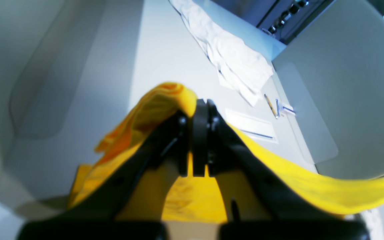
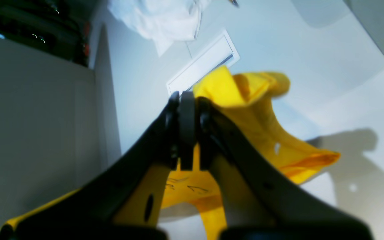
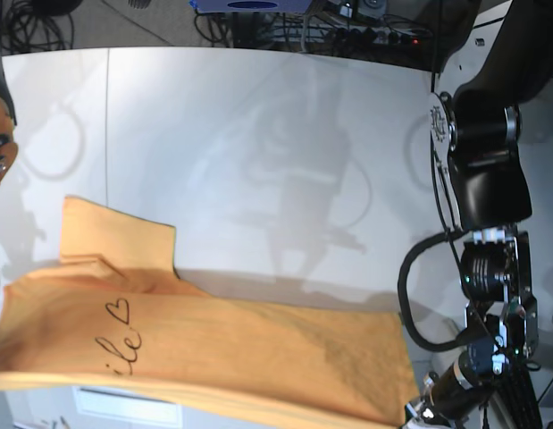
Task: Layout the t-shirt on the table in an organized manner, then fold the t-shirt properly
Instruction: 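Raise the shirt high with both grippers and swing it over the table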
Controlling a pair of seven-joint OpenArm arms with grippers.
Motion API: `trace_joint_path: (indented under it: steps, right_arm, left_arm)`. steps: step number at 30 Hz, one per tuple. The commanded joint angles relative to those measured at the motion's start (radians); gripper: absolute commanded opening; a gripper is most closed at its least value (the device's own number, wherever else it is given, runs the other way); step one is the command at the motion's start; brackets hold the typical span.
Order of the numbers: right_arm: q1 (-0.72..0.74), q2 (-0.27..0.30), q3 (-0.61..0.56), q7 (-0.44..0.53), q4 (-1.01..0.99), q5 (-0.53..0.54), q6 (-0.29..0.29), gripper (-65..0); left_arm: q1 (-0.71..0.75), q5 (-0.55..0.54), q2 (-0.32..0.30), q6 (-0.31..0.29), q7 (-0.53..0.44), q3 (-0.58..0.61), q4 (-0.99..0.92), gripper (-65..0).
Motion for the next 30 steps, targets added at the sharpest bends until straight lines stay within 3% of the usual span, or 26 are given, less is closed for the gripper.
trace_joint_path:
  steps: [1, 8, 21, 26, 30]
  right_arm:
    - [0.051, 0.033, -0.013, 0.044, -0.010, 0.009, 0.006, -65.0]
    - [0.198, 0.092, -0.091, 0.130, -0.149, 0.010, 0.006, -65.0]
    - [0.467, 0.136, -0.114, 0.121, -0.153, 0.016, 0.010, -65.0]
    - [0.534, 0.156, -0.105, 0.021, -0.068, 0.016, 0.015, -65.0]
    - [0.425, 0.156, -0.085, -0.097, 0.121, 0.019, 0.015, -65.0]
  left_arm:
    - [-0.068, -0.012, -0.008, -0.005, -0.035, -0.004, -0.003, -65.0]
    - [-0.253, -0.013, -0.006, -0.005, -0.037, -0.005, -0.161, -65.0]
    - [-0.511, -0.016, 0.043, -0.005, -0.037, -0.016, -0.199, -65.0]
    - [-0.576, -0.021, 0.043, -0.005, -0.035, -0.018, -0.168, -65.0]
    - [-0.497, -0.021, 0.043, -0.005, -0.029, -0.018, -0.086, -65.0]
